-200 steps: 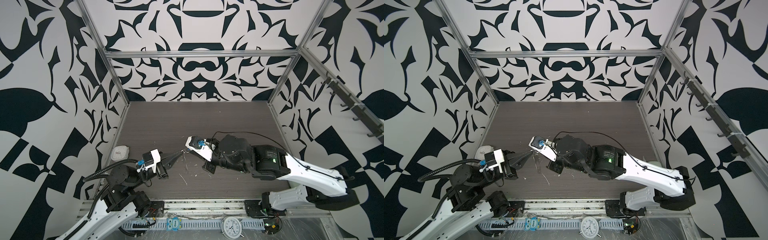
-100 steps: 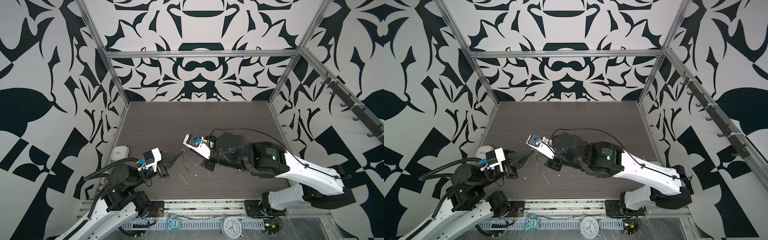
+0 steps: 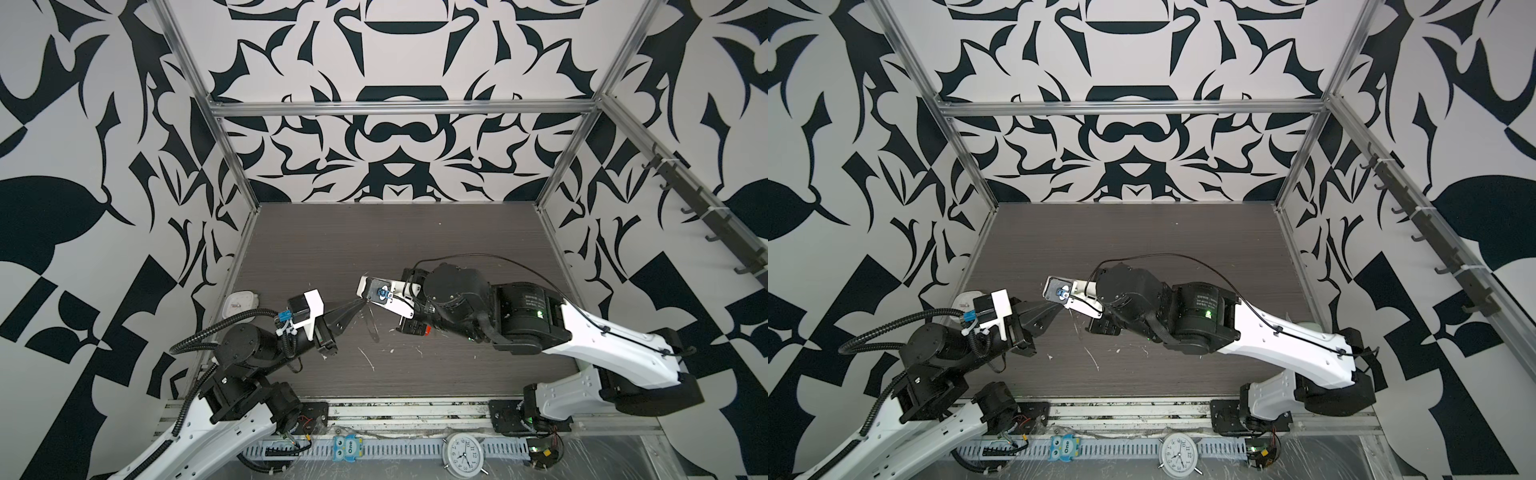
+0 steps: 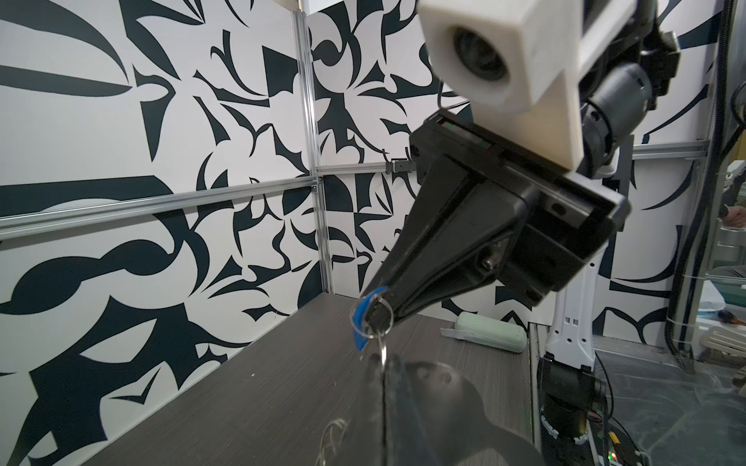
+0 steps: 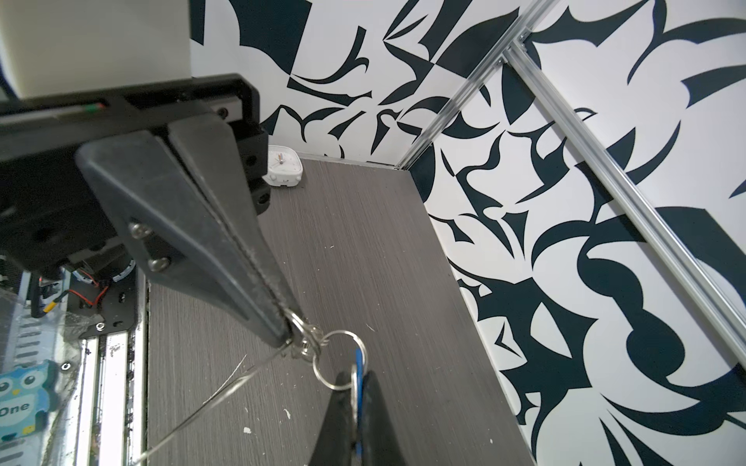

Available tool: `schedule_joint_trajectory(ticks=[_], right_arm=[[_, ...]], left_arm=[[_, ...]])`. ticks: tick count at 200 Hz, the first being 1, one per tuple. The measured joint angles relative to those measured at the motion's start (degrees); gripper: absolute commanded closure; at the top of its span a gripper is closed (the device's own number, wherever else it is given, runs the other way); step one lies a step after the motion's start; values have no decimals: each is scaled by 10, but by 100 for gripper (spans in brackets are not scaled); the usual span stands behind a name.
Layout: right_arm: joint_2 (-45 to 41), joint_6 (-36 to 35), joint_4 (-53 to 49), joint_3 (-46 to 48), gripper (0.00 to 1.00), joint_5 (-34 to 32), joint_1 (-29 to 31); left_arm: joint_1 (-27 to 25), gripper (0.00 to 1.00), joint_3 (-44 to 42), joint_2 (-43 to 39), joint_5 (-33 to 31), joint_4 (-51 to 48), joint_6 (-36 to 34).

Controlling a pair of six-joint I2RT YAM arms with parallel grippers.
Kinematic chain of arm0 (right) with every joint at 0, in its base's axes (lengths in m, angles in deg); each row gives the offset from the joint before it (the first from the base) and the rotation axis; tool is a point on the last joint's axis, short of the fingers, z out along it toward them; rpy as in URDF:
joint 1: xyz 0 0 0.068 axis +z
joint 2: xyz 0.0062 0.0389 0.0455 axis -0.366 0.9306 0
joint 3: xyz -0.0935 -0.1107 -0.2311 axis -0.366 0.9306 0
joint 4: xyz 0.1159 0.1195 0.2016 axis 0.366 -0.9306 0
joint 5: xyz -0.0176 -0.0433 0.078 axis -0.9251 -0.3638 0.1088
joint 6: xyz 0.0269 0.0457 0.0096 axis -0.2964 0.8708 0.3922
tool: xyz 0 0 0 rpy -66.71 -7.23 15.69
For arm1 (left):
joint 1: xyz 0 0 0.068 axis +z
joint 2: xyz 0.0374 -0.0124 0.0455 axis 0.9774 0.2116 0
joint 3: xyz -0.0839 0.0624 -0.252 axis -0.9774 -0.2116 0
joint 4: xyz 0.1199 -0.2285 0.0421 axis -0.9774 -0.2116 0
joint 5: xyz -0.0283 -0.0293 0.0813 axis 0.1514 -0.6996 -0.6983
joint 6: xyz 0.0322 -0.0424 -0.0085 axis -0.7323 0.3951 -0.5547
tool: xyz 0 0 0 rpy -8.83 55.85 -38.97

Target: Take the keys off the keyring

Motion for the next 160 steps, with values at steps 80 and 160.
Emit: schedule_joint_trajectory(ticks=[80,160], right_arm=[[15,-44,-6,-31,100,-7,8],[27,38,-45,-61,100,18,8]], left_arm=[[0,100,7,-5,-8,-6,0],[0,100,-8,-18,-14,15,-11]])
